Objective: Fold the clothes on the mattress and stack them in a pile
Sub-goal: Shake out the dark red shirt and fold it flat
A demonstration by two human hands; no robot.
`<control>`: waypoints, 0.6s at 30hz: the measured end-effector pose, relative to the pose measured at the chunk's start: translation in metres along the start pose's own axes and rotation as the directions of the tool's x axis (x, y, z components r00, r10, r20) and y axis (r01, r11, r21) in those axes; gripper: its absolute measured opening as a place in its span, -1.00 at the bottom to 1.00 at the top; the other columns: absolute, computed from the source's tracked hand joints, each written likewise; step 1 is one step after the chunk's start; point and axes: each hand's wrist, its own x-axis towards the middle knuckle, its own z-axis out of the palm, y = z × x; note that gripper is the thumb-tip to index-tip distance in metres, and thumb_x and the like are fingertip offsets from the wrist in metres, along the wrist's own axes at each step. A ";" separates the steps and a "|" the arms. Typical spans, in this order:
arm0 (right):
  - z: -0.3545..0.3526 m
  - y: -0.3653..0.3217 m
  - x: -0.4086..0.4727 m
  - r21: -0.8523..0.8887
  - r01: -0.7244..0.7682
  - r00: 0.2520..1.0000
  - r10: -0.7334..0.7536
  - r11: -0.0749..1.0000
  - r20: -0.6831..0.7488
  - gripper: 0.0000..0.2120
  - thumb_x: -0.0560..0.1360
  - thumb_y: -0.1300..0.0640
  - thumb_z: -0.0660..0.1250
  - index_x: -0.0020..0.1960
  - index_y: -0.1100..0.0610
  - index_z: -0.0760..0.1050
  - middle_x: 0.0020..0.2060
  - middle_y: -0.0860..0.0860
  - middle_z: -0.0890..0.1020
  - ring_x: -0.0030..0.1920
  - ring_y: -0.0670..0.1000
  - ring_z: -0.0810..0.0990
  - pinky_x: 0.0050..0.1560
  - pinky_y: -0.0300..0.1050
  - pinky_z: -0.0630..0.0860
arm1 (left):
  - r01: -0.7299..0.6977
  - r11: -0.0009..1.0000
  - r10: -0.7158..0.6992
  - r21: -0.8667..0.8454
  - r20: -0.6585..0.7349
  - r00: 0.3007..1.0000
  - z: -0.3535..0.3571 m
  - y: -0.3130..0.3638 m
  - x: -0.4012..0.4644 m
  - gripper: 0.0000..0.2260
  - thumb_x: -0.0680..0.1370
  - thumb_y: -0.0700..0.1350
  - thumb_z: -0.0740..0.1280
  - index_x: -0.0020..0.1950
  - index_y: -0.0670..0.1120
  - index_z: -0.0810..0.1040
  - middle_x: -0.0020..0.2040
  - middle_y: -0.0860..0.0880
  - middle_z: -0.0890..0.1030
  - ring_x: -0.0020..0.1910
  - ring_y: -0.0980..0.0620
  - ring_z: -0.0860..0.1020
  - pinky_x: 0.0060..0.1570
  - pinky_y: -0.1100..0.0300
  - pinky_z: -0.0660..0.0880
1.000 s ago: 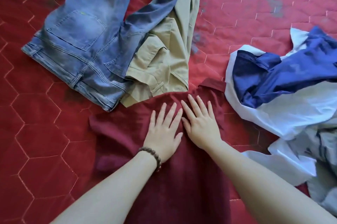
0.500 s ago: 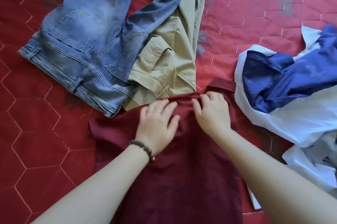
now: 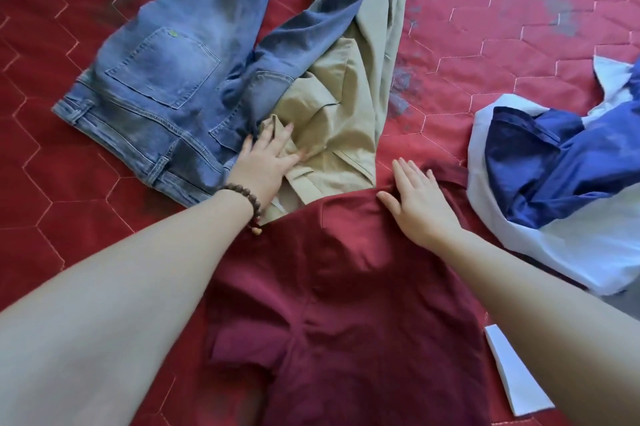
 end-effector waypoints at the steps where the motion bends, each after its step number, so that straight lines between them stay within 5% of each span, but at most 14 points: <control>1: 0.004 0.004 -0.004 -0.061 0.003 1.000 -0.002 0.998 0.022 -0.30 0.60 -0.21 0.03 0.57 0.17 -0.05 0.57 0.06 0.01 0.56 0.00 -0.10 0.52 -0.01 -0.19 | 0.038 0.999 -0.038 0.010 0.012 0.999 -0.003 -0.014 0.001 -0.55 0.63 -0.18 0.06 0.50 0.12 0.27 0.59 -0.07 -0.18 0.55 -0.13 -0.16 0.46 -0.16 -0.04; 4: 0.013 0.011 -0.009 -0.210 0.046 0.998 -0.037 0.977 0.044 -0.24 0.56 -0.30 -0.08 0.57 0.14 -0.13 0.57 0.04 -0.12 0.54 -0.02 -0.24 0.51 0.01 -0.27 | 0.180 0.978 -0.186 0.104 0.046 0.982 -0.013 -0.075 -0.003 -0.62 0.66 -0.06 0.02 0.48 0.09 0.31 0.58 -0.08 -0.21 0.55 -0.12 -0.15 0.46 -0.16 -0.05; 9: 0.021 0.015 -0.009 -0.254 0.069 0.997 -0.075 0.965 -0.014 -0.17 0.48 -0.35 -0.29 0.57 0.16 -0.12 0.57 0.05 -0.10 0.50 -0.07 -0.31 0.49 0.00 -0.32 | 0.396 0.854 -0.471 0.337 0.177 0.864 -0.036 -0.171 -0.021 -0.55 0.63 0.20 -0.07 0.53 0.24 0.08 0.58 0.01 -0.22 0.54 -0.19 -0.18 0.46 -0.19 -0.12; 12: 0.018 0.011 -0.012 -0.253 0.067 0.996 -0.077 0.965 -0.032 -0.21 0.52 -0.32 -0.22 0.57 0.18 -0.06 0.56 0.08 -0.05 0.54 0.00 -0.20 0.51 0.06 -0.25 | 0.467 0.880 -0.457 0.082 -0.115 0.882 -0.039 -0.139 -0.022 -0.60 0.60 -0.12 0.20 0.46 0.00 0.36 0.58 -0.16 0.01 0.54 -0.22 -0.08 0.46 -0.23 -0.10; 15: 0.014 -0.007 -0.021 -0.182 0.092 0.966 -0.132 0.979 -0.223 -0.34 0.61 -0.16 0.10 0.53 0.26 0.13 0.53 0.16 0.13 0.55 0.11 0.02 0.52 0.16 -0.06 | 0.208 0.967 -0.247 -0.147 -0.342 0.907 -0.040 -0.037 -0.037 -0.55 0.47 -0.26 0.13 0.37 -0.22 0.44 0.50 -0.29 0.21 0.51 -0.28 0.11 0.46 -0.21 0.05; 18: 0.026 -0.029 -0.043 -0.097 0.218 0.912 -0.238 0.971 -0.335 -0.48 0.58 0.06 0.12 0.46 0.29 0.28 0.47 0.19 0.29 0.51 0.15 0.18 0.50 0.16 0.08 | -0.180 0.968 0.108 -0.177 -0.355 0.929 -0.003 0.087 -0.071 -0.53 0.48 -0.18 0.10 0.35 -0.31 0.44 0.42 -0.31 0.36 0.44 -0.28 0.29 0.41 -0.20 0.24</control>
